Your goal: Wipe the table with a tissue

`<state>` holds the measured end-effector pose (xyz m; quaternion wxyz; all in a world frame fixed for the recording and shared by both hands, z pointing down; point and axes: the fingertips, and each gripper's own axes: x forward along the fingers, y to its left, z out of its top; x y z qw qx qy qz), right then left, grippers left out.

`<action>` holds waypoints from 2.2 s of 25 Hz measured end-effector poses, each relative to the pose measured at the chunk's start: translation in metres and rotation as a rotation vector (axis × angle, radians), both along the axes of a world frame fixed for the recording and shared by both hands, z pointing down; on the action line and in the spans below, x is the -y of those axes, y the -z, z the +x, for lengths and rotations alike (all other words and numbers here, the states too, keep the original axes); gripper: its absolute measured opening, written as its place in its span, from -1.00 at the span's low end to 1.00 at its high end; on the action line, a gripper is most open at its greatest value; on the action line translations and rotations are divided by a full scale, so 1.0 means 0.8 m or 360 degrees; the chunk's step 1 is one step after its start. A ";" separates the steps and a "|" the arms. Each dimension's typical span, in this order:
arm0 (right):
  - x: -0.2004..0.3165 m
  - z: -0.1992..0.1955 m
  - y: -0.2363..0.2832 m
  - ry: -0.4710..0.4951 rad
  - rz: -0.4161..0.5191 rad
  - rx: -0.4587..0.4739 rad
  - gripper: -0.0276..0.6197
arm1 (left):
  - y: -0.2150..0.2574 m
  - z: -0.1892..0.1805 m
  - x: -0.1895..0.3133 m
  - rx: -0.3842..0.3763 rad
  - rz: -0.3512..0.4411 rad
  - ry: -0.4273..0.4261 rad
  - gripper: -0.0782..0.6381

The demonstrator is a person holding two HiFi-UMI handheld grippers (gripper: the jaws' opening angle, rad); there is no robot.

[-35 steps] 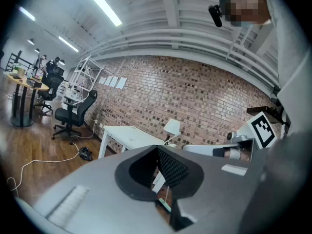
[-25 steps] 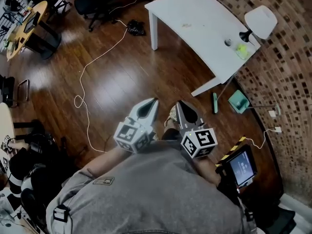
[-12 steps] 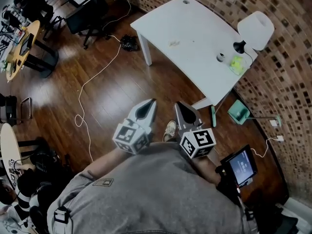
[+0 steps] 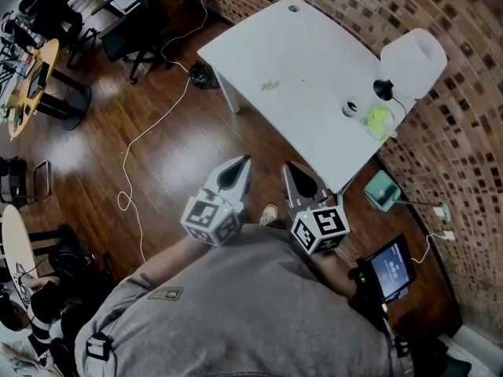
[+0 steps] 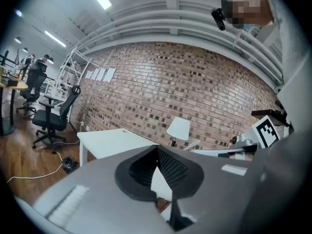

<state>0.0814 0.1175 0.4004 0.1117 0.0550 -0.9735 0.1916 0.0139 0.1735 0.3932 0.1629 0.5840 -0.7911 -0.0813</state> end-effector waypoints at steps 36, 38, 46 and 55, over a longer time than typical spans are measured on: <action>0.193 -0.251 -0.076 -0.0717 -0.0035 -0.0359 -0.88 | -0.061 -0.319 0.233 -0.0168 -0.0128 -0.0617 -0.78; 0.200 -0.252 -0.081 -0.0715 -0.0043 -0.0365 -0.88 | -0.063 -0.318 0.241 -0.0177 -0.0136 -0.0618 -0.78; 0.207 -0.260 -0.123 -0.0697 -0.0082 -0.0452 -0.88 | -0.098 -0.308 0.256 -0.0113 -0.0273 -0.0697 -0.78; 0.204 -0.253 -0.177 -0.0713 -0.0244 -0.0541 -0.88 | -0.187 -0.283 0.259 -0.0033 -0.0592 -0.0845 -0.78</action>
